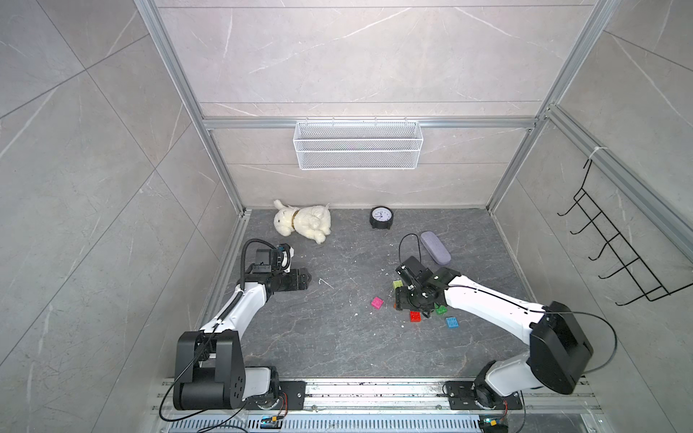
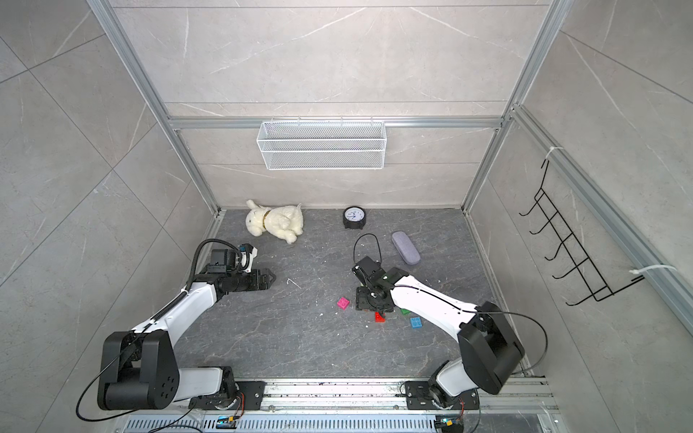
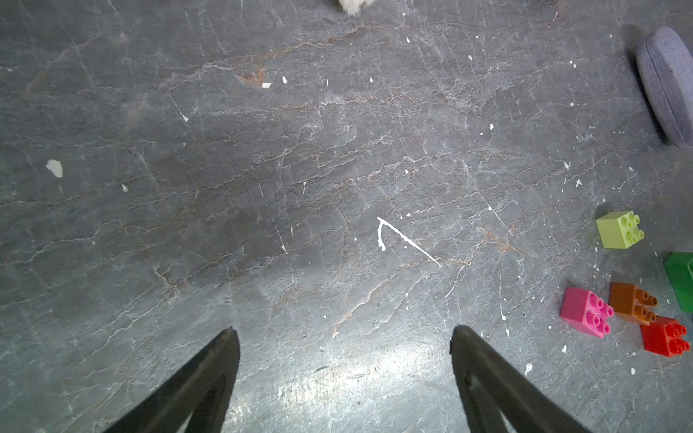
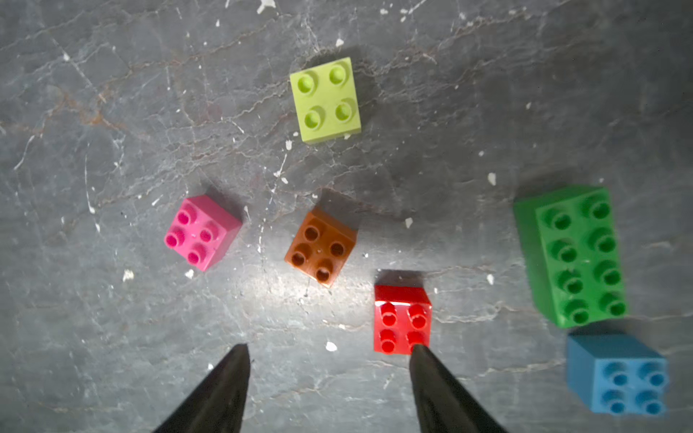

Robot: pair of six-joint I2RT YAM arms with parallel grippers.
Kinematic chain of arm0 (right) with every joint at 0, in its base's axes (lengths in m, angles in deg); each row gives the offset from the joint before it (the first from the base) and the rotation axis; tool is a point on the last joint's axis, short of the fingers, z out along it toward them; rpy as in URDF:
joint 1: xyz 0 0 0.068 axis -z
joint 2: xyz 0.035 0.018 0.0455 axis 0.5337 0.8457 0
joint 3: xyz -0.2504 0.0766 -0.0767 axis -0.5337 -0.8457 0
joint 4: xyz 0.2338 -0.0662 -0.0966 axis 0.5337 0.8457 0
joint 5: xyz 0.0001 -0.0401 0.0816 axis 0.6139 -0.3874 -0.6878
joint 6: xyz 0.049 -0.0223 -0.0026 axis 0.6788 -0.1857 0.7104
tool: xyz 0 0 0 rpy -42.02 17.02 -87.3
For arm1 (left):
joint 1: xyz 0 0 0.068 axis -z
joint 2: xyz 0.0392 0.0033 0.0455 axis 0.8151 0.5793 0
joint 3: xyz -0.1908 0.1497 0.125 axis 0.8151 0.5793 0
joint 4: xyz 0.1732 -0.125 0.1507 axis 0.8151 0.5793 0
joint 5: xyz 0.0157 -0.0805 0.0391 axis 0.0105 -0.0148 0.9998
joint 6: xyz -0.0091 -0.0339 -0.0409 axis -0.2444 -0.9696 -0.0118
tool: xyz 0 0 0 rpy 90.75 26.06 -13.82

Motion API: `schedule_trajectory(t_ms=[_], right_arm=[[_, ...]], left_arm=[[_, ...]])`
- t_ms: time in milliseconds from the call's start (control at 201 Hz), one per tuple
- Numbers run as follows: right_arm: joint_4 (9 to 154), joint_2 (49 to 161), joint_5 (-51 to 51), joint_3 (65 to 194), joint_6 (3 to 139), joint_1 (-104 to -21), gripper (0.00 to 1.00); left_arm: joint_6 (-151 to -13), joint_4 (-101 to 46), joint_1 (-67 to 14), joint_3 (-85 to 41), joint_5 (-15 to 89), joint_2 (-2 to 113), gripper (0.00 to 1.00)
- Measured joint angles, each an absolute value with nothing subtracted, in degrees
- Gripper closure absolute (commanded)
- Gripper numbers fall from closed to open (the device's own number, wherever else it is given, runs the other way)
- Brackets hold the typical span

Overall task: Assemble the letter y with lego
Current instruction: Pick up the lego brick from the center of the board.

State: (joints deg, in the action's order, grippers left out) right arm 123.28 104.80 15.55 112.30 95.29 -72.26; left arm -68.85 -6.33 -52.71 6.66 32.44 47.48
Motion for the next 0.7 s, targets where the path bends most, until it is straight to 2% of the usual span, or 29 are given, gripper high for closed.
schedule_trajectory(t_ms=[348,702], right_arm=[[119.9,112.0,15.7,113.2,103.1,-72.2,0.37],[115.7,117.4,15.0,114.2,104.3,-71.4,0.42]], left_arm=[[-68.9,-6.5,-52.7,7.0,32.2,46.4,0.09],[-68.9,-6.4,-52.8,7.3,31.4,46.1,0.08]])
